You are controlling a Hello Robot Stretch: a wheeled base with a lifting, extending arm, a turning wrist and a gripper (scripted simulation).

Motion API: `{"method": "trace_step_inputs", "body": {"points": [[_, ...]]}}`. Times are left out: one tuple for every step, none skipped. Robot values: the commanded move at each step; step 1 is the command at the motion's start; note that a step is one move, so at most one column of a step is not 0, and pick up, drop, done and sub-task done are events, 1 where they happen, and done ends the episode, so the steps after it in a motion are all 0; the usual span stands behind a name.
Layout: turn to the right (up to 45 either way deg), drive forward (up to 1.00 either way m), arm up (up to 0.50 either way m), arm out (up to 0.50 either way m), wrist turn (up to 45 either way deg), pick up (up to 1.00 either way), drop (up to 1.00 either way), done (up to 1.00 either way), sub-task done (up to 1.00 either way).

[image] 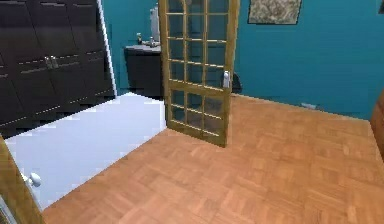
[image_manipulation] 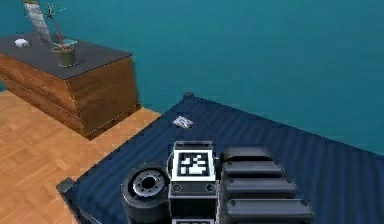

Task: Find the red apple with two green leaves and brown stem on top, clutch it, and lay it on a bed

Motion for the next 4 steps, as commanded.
{"method": "trace_step_inputs", "body": {"points": [[45.0, 0.0, 0.0, 0.0, 0.0, 0.0, 0.0, 0.0, 0.0], [45.0, 0.0, 0.0, 0.0, 0.0, 0.0, 0.0, 0.0, 0.0], [45.0, 0.0, 0.0, 0.0, 0.0, 0.0, 0.0, 0.0, 0.0], [18.0, 0.0, 0.0, 0.0, 0.0, 0.0, 0.0, 0.0, 0.0]]}}
